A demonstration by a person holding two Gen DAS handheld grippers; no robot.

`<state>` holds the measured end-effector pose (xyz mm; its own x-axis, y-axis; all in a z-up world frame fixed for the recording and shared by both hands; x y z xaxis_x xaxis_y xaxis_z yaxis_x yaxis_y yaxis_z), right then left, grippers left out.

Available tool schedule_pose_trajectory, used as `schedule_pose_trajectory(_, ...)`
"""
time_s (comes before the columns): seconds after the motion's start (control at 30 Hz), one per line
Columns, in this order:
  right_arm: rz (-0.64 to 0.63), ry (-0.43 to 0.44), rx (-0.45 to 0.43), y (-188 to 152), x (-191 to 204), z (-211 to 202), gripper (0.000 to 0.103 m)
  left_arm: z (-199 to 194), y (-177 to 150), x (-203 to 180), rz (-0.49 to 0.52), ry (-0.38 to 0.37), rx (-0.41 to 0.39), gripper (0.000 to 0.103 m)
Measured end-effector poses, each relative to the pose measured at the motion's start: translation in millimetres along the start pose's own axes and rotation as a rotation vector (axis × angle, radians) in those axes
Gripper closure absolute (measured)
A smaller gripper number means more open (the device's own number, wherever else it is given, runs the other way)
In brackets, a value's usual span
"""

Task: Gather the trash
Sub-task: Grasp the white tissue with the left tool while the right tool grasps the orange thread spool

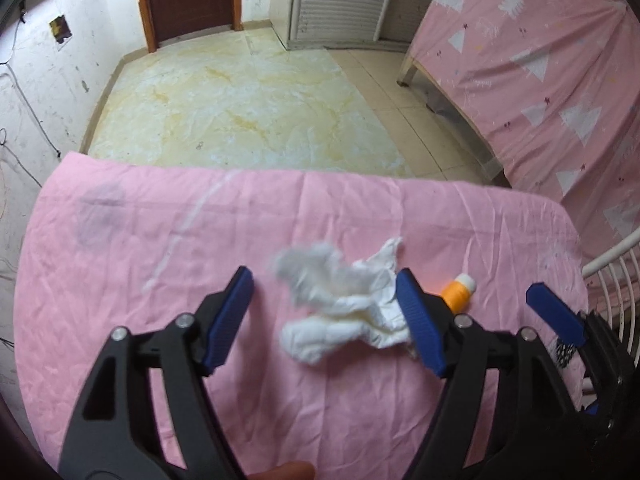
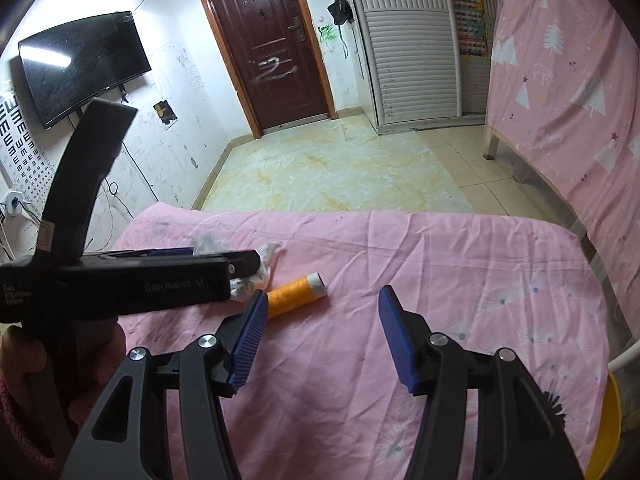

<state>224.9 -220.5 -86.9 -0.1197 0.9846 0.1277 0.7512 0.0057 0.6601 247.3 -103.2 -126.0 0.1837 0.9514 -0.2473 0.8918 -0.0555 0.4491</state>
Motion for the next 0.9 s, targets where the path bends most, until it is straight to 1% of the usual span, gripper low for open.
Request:
schedule_pose_trajectory(0.07,0.001,0.005,0.006,-0.7,-4.3,3.6,0.051,0.9,0.2,0.4,0.01,0.011,0.0,0.033)
schedule_pose_trajectory(0.1,0.0,0.009,0.01,-0.6,-4.1,6.0,0.051,0.5,0.3,0.6,0.011,0.012,0.001,0.041)
schedule_pose_trajectory(0.13,-0.001,0.011,0.011,-1.7,-2.4,7.3,0.051,-0.2,0.1,-0.7,0.01,0.006,0.002,0.046)
schedule_pose_trajectory(0.2,-0.01,0.02,0.013,-3.0,0.4,8.5,0.051,-1.1,-0.4,-5.1,0.009,-0.024,0.008,0.067)
schedule_pose_trajectory(0.3,-0.031,0.031,0.011,-3.4,9.2,9.3,0.05,-5.0,-2.0,-6.4,0.0,-0.044,0.009,0.075)
schedule_pose_trajectory(0.4,-0.053,0.035,0.014,-4.3,17.2,12.2,0.046,-12.9,0.2,1.3,-0.025,-0.047,-0.007,0.077)
schedule_pose_trajectory(0.63,-0.108,0.03,0.026,-4.0,35.4,23.2,0.039,-32.6,4.7,14.9,-0.049,-0.056,-0.049,0.077)
schedule_pose_trajectory(0.7,-0.129,0.023,0.024,-3.0,40.6,25.1,0.033,-36.4,7.6,17.2,-0.052,-0.053,-0.06,0.077)
schedule_pose_trajectory(0.77,-0.153,0.006,0.018,-1.2,43.0,28.3,0.03,-38.2,8.6,18.0,-0.058,-0.054,-0.066,0.077)
schedule_pose_trajectory(0.9,-0.183,-0.002,0.039,-0.8,48.8,38.5,0.027,-39.1,10.0,22.9,-0.078,-0.054,-0.069,0.077)
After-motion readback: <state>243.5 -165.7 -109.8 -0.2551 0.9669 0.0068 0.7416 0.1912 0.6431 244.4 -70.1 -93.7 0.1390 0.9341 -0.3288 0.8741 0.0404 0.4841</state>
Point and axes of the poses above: each gripper's, at about its wrist camera, not at the fingertips, and z roughly the way its jaws point, x to its left, y to its top, the point moved 9 cm from there along z, roughly the way its jaws point, and after that the axes turned 7 degrees about -y, right-handed, at the moved point
